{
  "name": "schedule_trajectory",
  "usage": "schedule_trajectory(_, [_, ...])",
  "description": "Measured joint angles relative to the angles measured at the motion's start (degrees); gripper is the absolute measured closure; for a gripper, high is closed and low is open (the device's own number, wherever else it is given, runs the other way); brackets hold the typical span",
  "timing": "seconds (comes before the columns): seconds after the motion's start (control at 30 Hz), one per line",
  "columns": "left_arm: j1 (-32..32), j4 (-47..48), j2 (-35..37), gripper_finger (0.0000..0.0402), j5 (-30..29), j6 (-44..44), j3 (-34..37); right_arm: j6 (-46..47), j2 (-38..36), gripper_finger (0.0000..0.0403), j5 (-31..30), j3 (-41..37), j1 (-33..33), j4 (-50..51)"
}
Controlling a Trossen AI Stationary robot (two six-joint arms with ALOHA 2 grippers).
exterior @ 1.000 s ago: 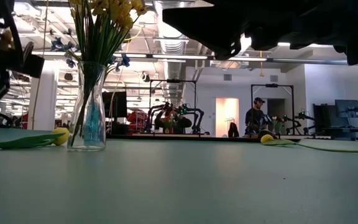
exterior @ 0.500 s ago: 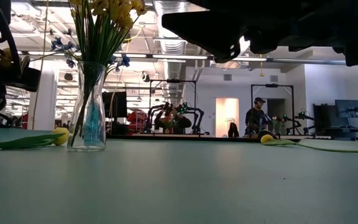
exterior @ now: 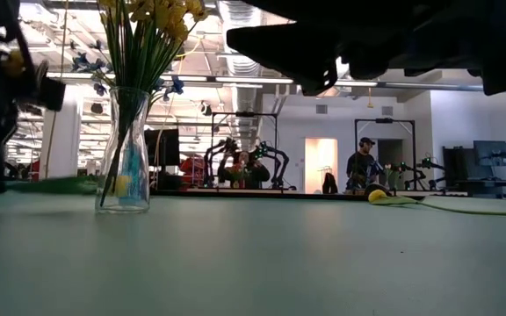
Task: Sort flowers into vase by color
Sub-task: Put the left yellow flower into the transparent vase
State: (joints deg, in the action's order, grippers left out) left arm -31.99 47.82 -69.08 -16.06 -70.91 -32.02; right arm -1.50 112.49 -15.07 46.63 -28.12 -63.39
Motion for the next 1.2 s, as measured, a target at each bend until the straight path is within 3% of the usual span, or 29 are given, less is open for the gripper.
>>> schedule_trajectory(0.43, [0.31, 20.01, 0.09, 0.0401, -13.00, -5.23, -14.44, -0.02, 0.00, 0.0107, -0.02, 0.00, 0.16, 0.24])
schedule_trajectory(0.93, [-4.33, 19.61, 0.11, 0.0401, -36.13, 4.07, -29.08, -0.02, 0.00, 0.0107, -0.02, 0.00, 0.16, 0.30])
schedule_trajectory(1.2, [-8.59, 18.97, 0.13, 0.0401, -47.88, 4.41, -34.09, -0.02, 0.00, 0.0107, -0.02, 0.00, 0.16, 0.30])
